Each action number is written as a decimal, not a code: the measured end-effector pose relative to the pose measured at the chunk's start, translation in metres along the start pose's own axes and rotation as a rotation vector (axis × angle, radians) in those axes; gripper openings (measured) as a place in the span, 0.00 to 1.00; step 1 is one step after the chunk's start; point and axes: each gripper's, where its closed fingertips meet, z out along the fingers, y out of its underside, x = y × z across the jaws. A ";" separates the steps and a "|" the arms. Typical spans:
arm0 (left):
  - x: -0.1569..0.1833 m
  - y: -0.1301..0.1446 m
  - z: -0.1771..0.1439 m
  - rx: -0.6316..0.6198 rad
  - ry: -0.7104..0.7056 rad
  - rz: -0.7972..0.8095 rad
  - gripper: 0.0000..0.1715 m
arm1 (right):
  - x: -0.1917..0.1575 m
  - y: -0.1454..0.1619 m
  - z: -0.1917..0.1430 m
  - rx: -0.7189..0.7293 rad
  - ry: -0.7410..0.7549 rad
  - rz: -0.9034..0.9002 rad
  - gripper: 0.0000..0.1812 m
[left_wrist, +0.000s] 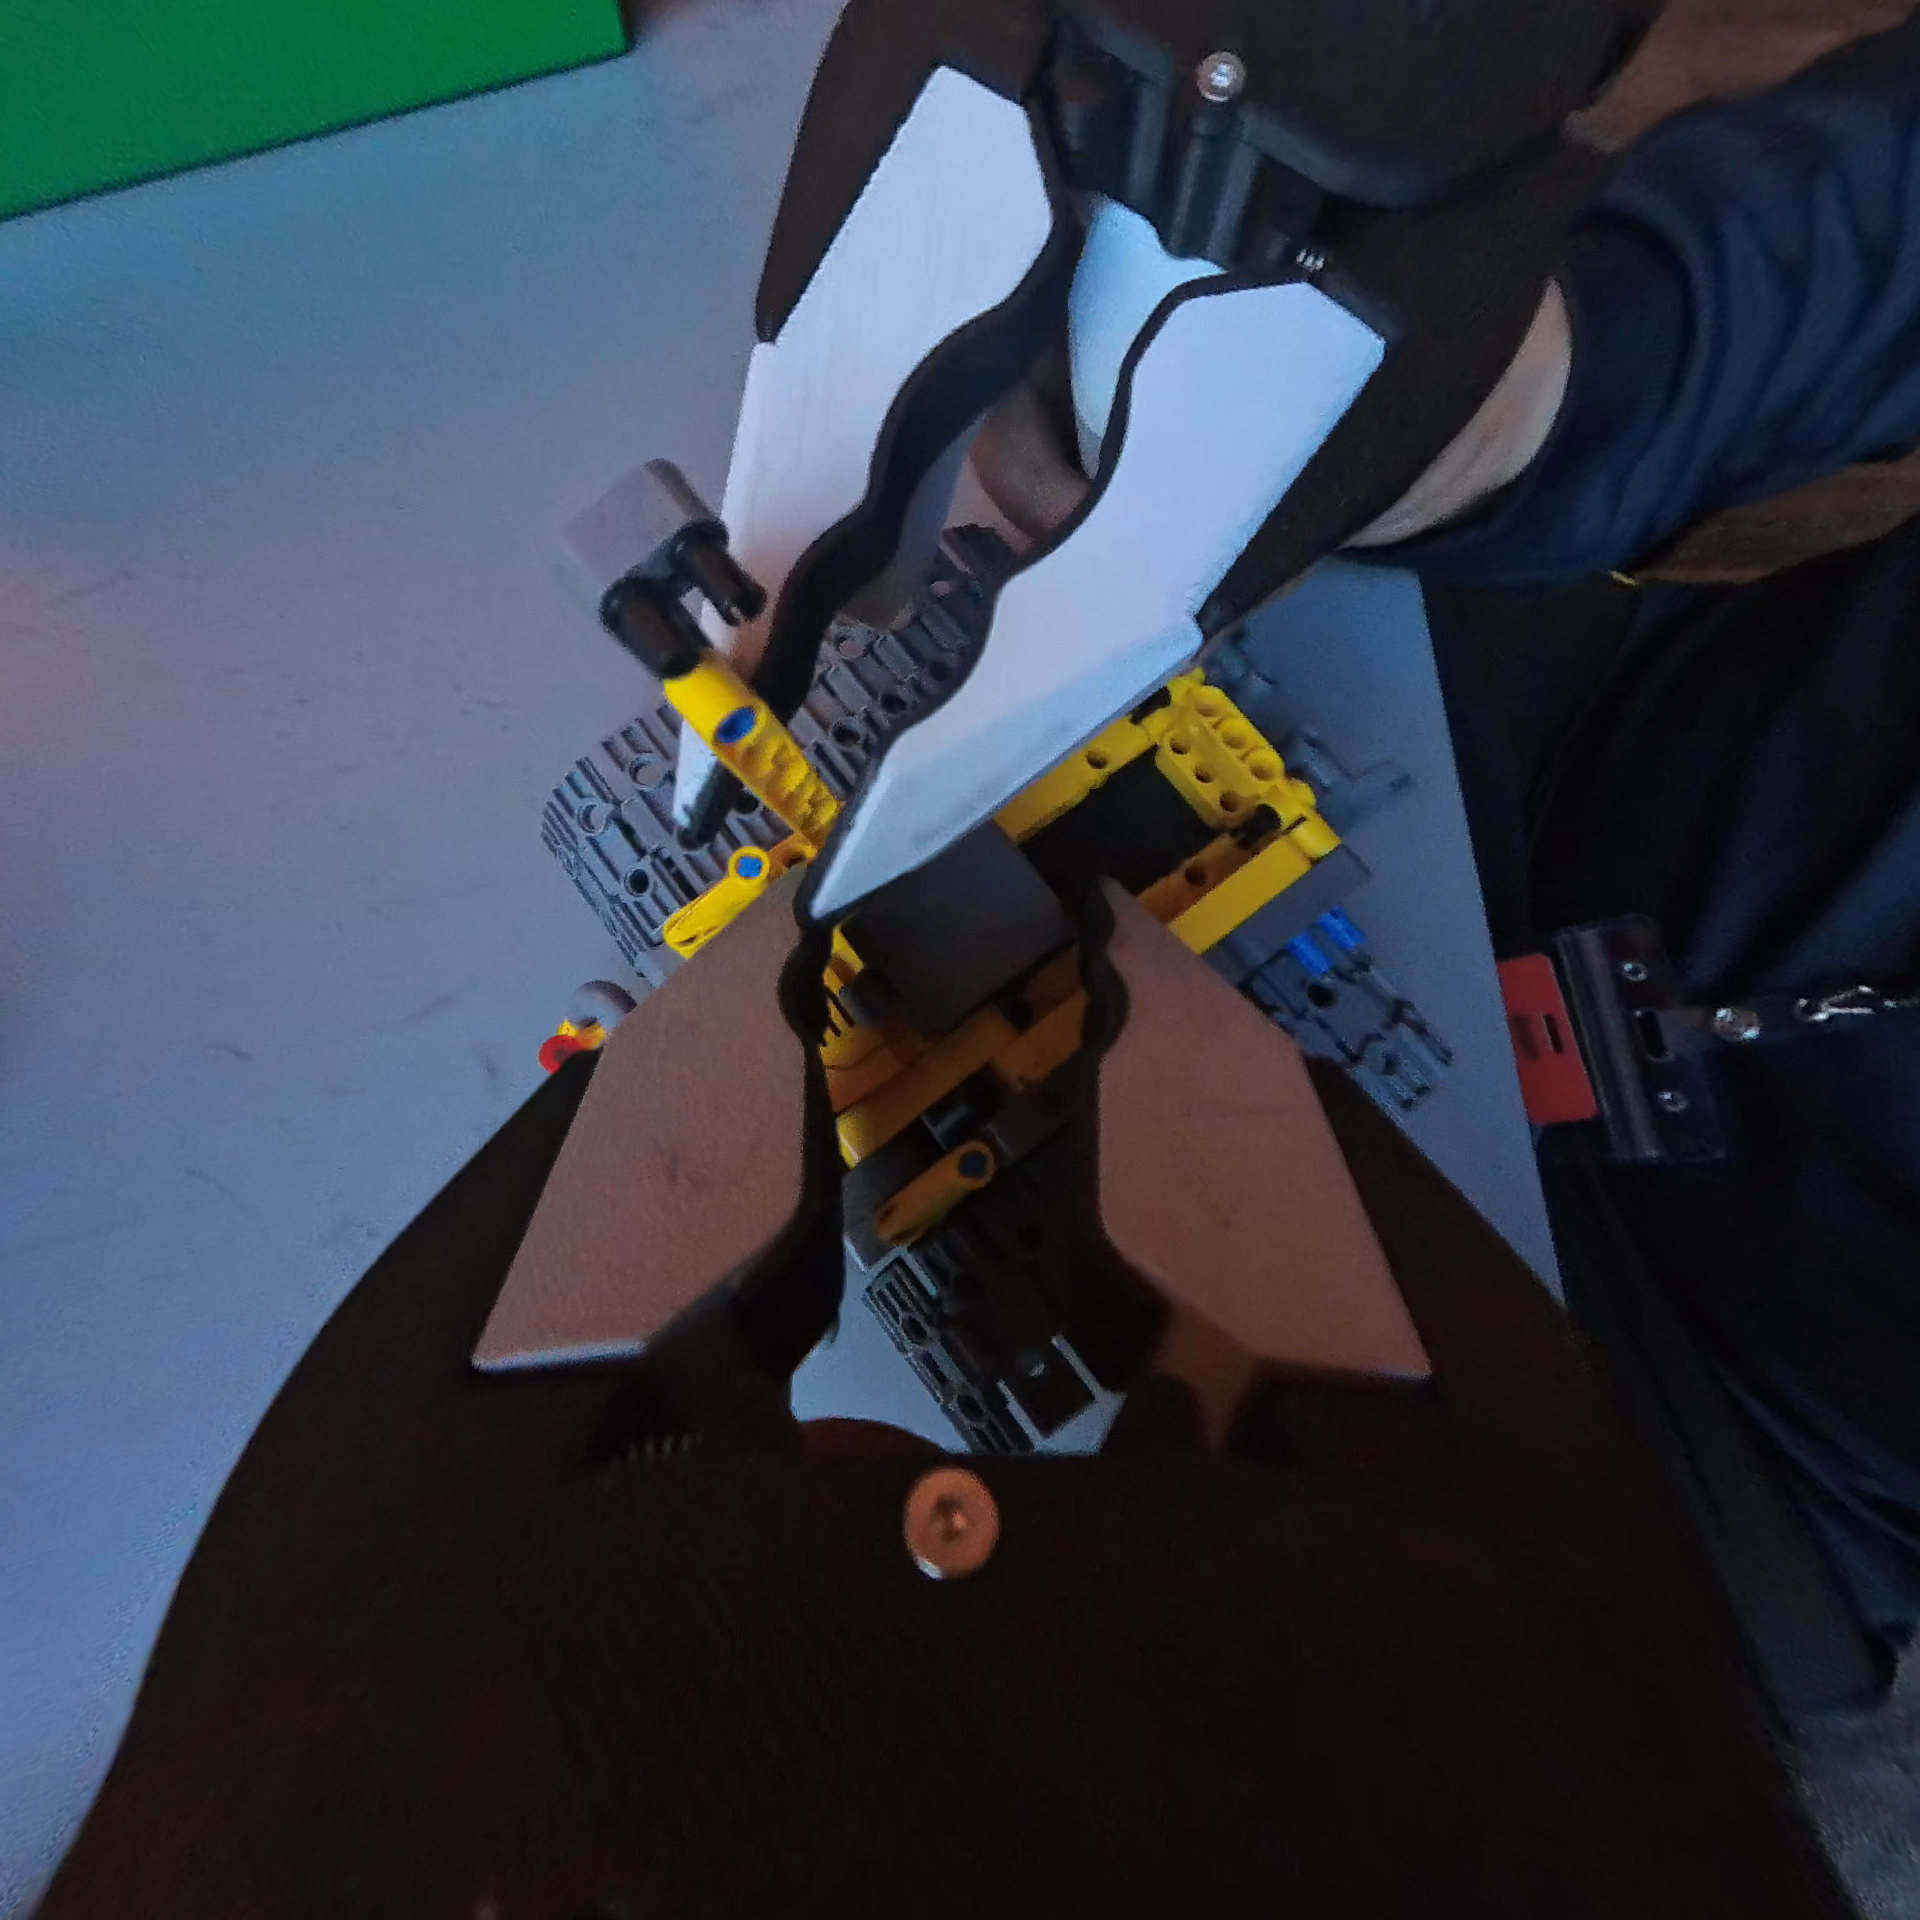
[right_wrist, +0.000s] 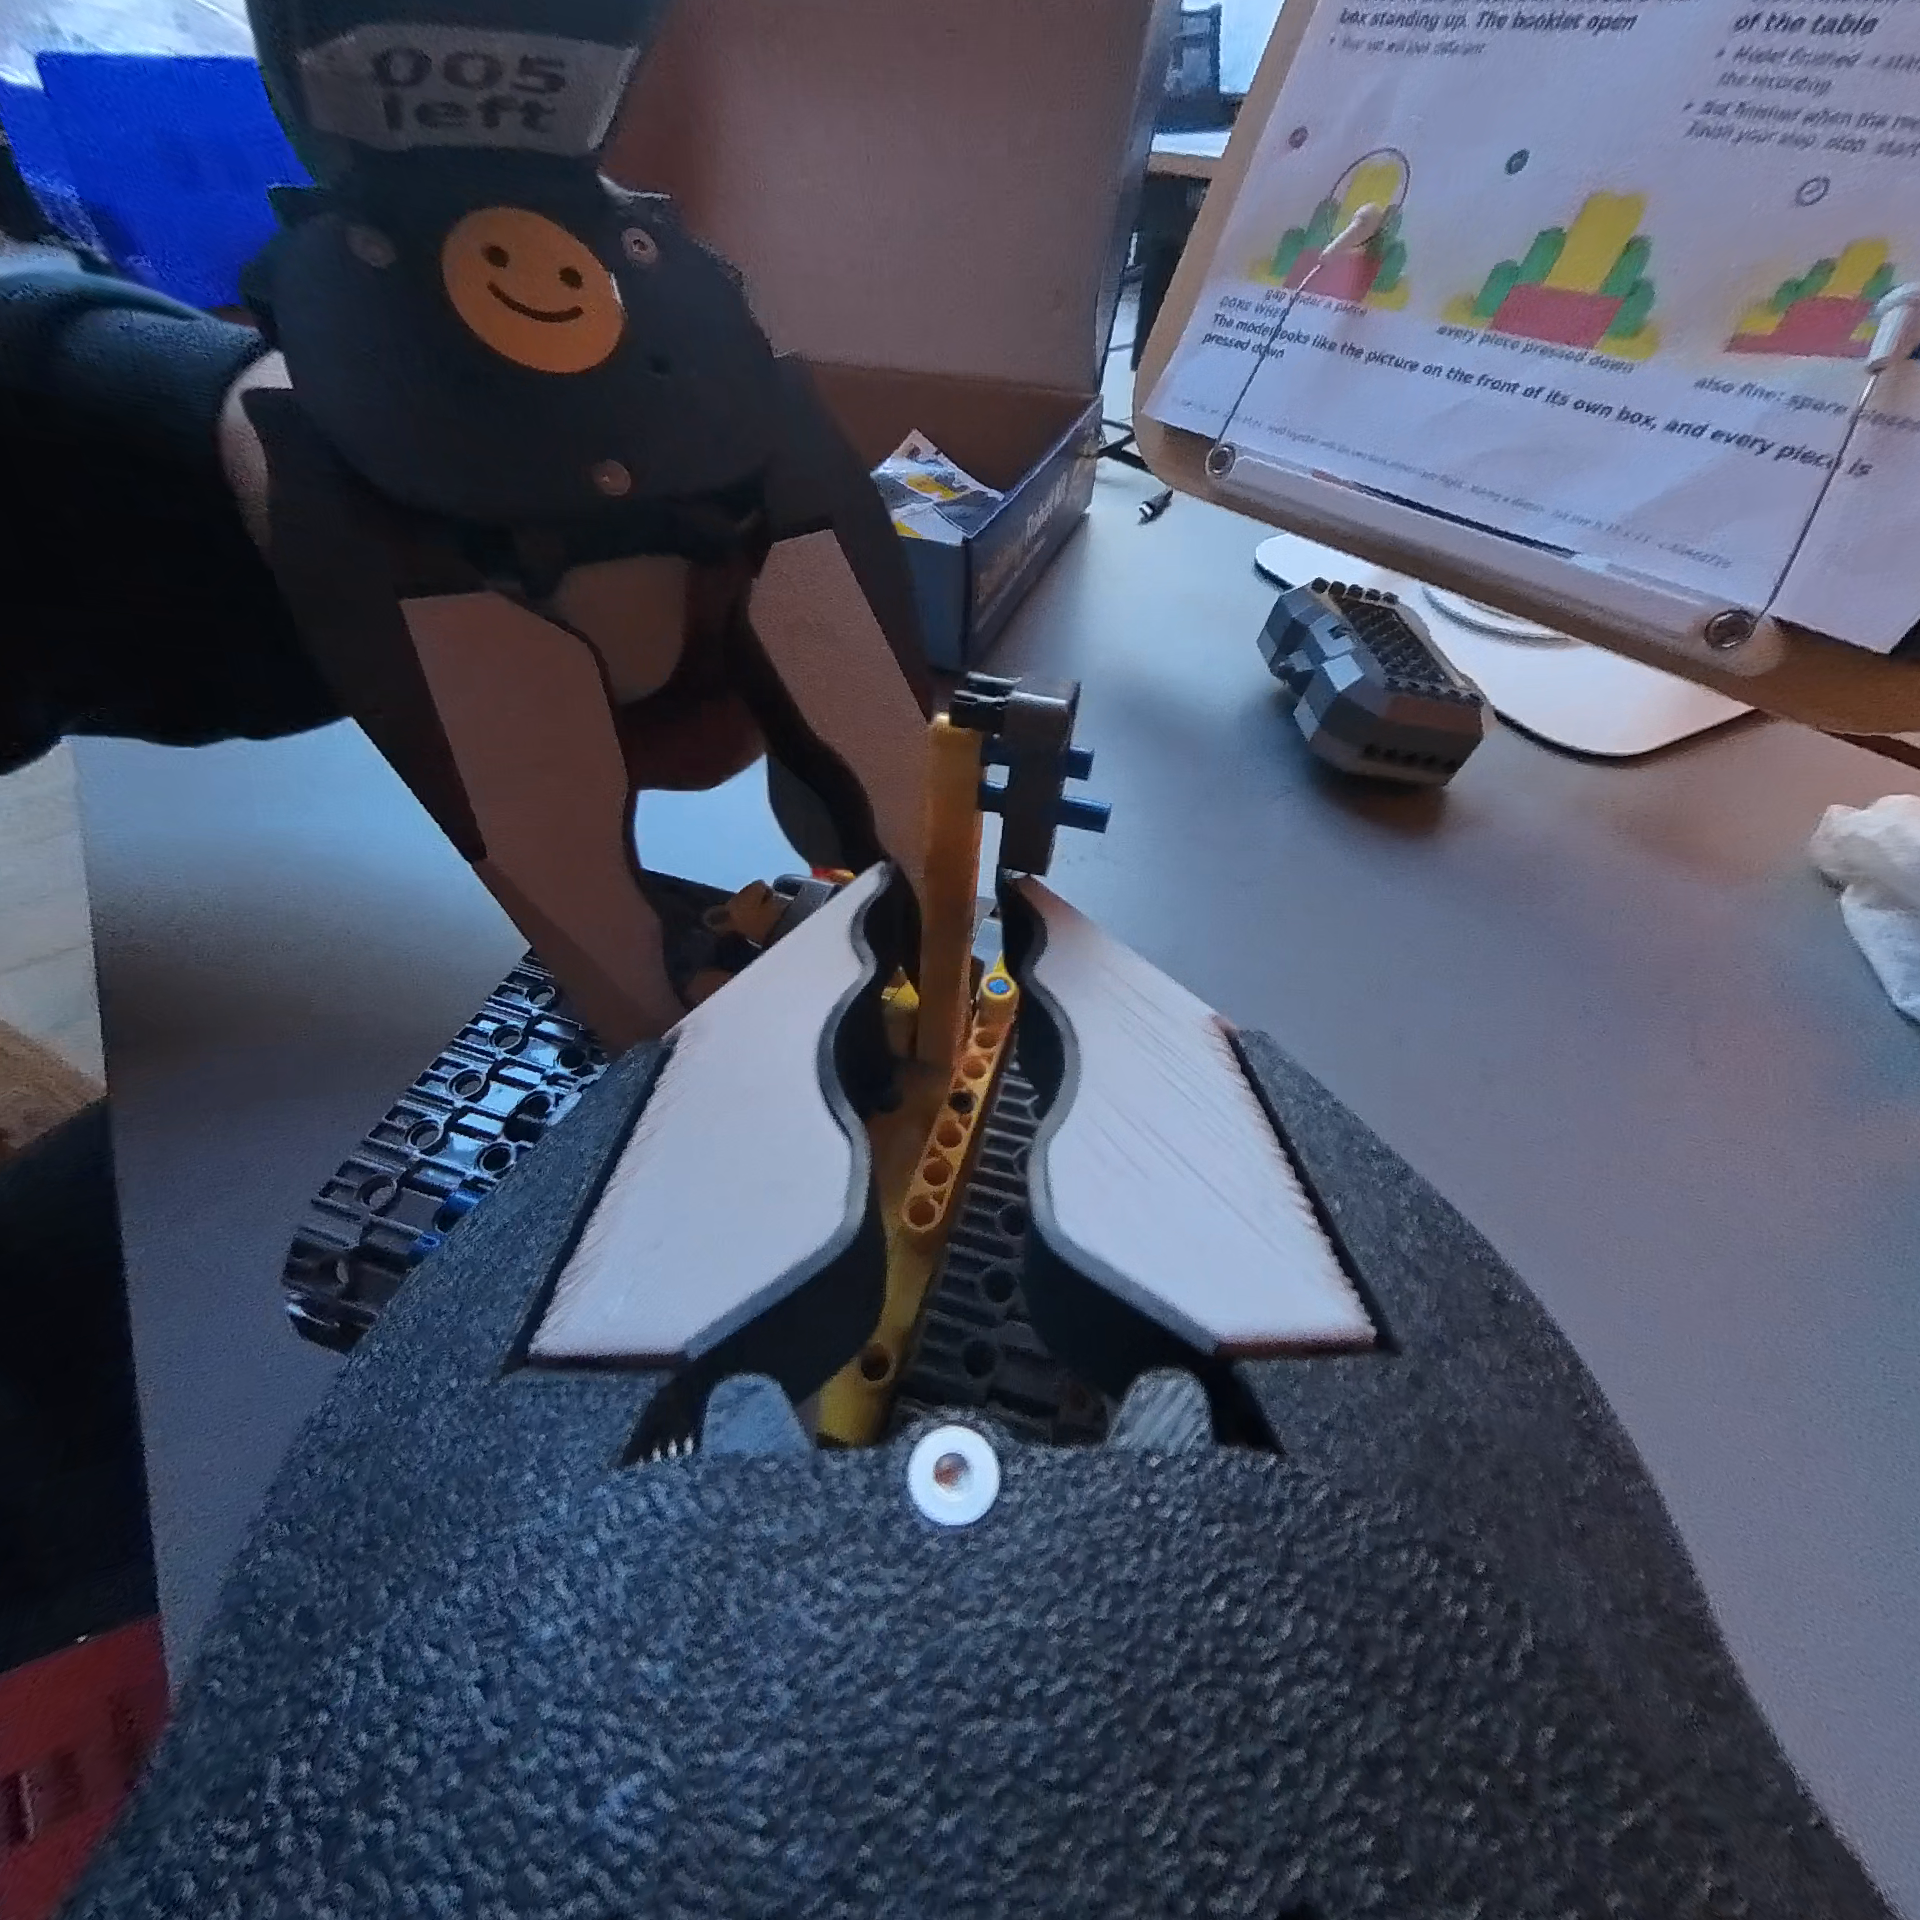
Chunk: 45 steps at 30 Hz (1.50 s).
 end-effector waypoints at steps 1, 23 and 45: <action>0.001 0.000 0.000 0.010 -0.004 -0.004 0.26 | 0.002 0.001 -0.001 -0.009 0.030 -0.034 0.05; -0.044 0.010 -0.004 0.155 -0.241 -0.085 0.85 | 0.030 -0.006 0.005 0.066 0.031 0.051 0.03; -0.055 0.053 -0.067 0.191 -0.465 -0.535 0.00 | 0.026 -0.006 0.006 0.052 0.147 -0.170 0.04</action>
